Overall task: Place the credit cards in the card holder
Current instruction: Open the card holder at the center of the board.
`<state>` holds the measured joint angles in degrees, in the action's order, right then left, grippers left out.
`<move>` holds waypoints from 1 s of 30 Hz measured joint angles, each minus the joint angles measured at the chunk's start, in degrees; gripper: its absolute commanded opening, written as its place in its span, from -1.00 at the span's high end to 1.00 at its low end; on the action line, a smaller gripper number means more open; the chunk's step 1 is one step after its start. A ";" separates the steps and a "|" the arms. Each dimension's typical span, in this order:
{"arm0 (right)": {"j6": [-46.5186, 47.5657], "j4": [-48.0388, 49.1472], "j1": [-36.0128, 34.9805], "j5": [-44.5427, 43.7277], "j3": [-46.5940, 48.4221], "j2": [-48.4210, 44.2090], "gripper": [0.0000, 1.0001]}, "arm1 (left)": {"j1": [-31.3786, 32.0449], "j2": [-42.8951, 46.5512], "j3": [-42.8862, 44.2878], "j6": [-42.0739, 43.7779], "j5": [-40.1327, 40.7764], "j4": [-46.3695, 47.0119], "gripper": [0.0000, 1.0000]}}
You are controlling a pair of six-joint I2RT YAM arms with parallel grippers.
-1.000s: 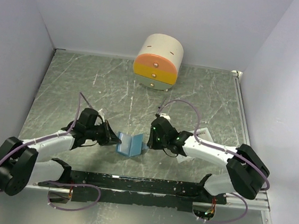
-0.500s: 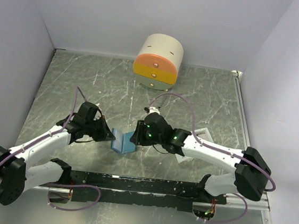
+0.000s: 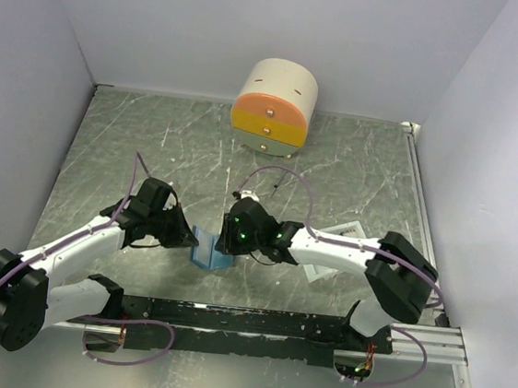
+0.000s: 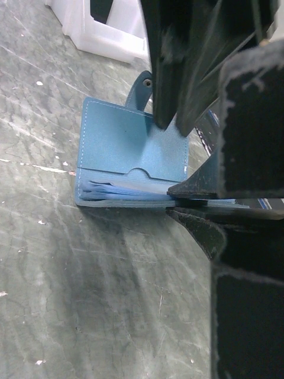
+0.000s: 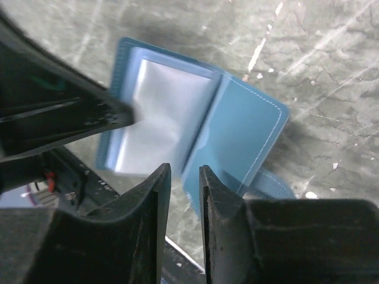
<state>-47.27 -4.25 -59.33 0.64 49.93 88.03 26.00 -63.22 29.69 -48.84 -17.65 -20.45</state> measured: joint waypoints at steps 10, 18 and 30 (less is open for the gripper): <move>0.94 1.18 0.00 -0.44 -0.76 6.88 0.67 | 0.11 0.28 -2.62 -0.26 -5.20 5.57 0.36; 1.18 2.08 0.00 -2.27 -3.19 7.13 0.70 | 0.11 0.55 -6.38 -1.51 -8.74 11.78 0.44; 1.27 3.15 -0.04 -3.21 -3.72 7.17 0.75 | 0.11 0.74 -7.48 -2.14 -11.45 17.55 0.73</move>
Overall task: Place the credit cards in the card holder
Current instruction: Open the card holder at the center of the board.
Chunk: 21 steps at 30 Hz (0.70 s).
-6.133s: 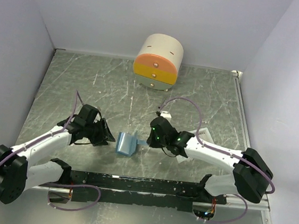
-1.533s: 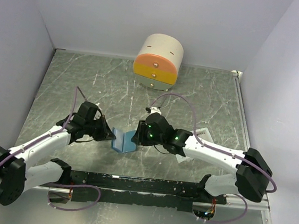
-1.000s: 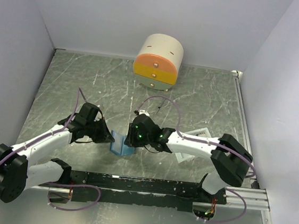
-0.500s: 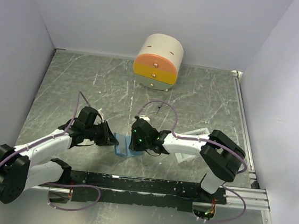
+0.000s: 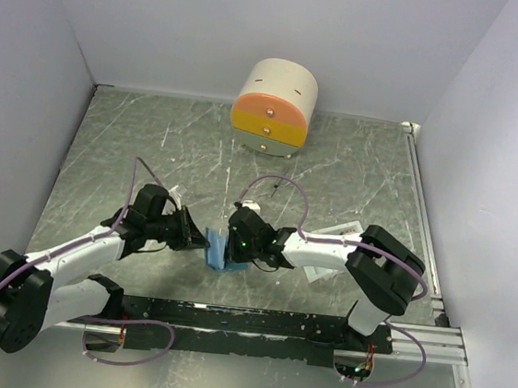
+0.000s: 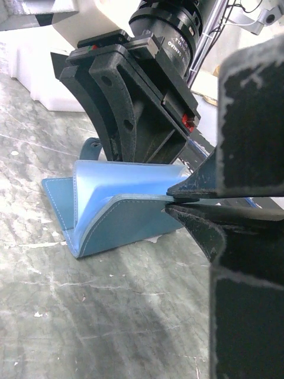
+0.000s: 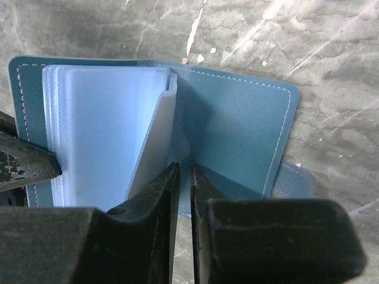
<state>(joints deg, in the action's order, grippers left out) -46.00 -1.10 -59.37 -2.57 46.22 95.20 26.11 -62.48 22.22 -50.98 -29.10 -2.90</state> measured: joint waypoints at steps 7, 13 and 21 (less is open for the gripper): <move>-0.02 0.59 0.00 -0.02 -0.46 -0.20 0.75 | -0.02 -1.33 -0.59 -0.46 -0.87 2.62 0.75; 0.42 -1.16 0.00 -1.90 -0.83 -2.84 0.63 | 0.00 -1.81 0.59 1.09 0.28 -0.63 0.84; 1.16 -8.76 0.00 -5.81 0.66 -10.80 0.25 | 0.00 -4.15 5.64 4.15 1.86 -7.45 0.86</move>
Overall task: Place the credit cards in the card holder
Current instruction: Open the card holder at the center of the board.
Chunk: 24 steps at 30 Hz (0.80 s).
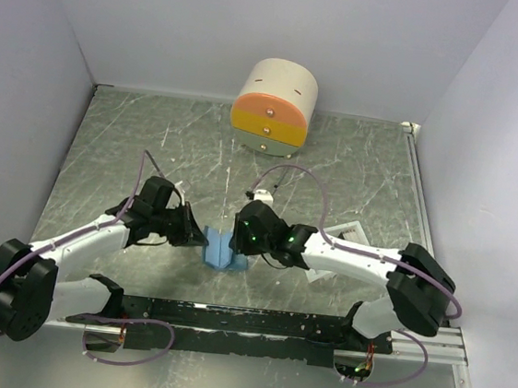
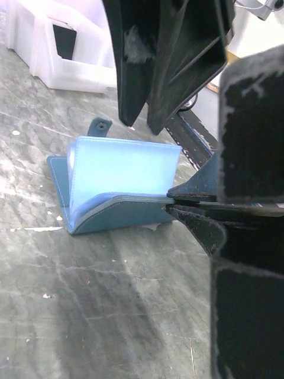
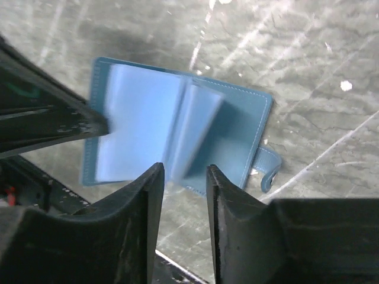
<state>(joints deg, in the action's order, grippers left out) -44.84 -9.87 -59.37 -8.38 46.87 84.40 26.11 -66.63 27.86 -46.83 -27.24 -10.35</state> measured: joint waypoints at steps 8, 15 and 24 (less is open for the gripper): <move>-0.15 0.26 0.00 2.25 3.10 -3.69 0.27 | 0.00 -0.09 3.28 0.96 -0.13 -2.43 0.86; -0.46 2.45 0.00 2.95 3.06 0.02 0.40 | 0.00 -0.26 3.48 1.29 -0.33 -2.32 0.85; -0.17 3.10 0.00 2.84 2.14 8.94 0.47 | 0.00 -2.99 2.38 1.62 3.13 -3.82 0.37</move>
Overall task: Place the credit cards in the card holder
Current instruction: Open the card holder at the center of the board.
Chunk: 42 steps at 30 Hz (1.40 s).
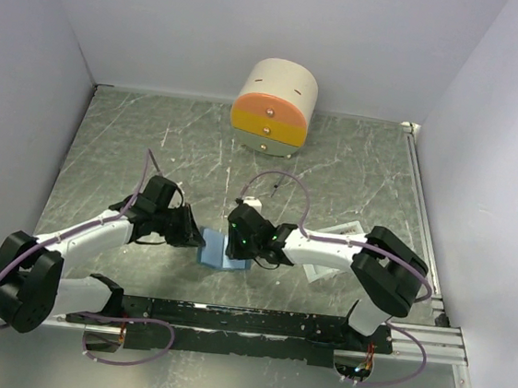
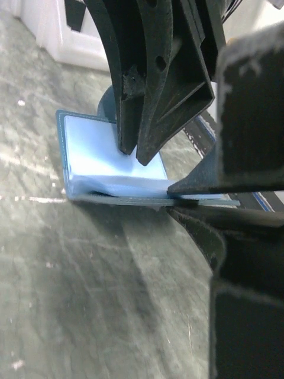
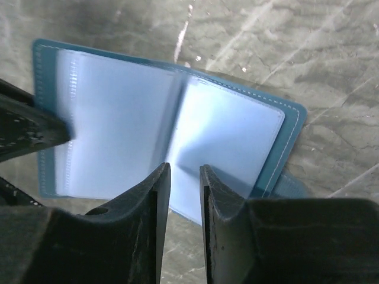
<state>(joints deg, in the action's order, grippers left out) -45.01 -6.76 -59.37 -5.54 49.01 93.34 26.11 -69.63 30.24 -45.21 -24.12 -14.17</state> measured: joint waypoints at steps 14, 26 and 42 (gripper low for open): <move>-0.04 0.68 0.00 -0.50 -1.05 1.16 0.48 | 0.00 0.26 0.11 -0.09 5.27 -3.50 -0.01; -0.13 0.90 0.00 1.57 -1.03 0.87 0.48 | 0.00 3.48 -1.40 -2.21 1.84 0.92 -0.12; -1.53 5.46 0.00 6.91 0.83 0.74 0.48 | 0.00 5.77 -1.81 -2.91 1.77 1.33 -0.15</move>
<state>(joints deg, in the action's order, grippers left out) -46.54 -1.30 -59.37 1.37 49.84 94.08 26.11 -63.86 28.42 -48.12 -22.35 -12.84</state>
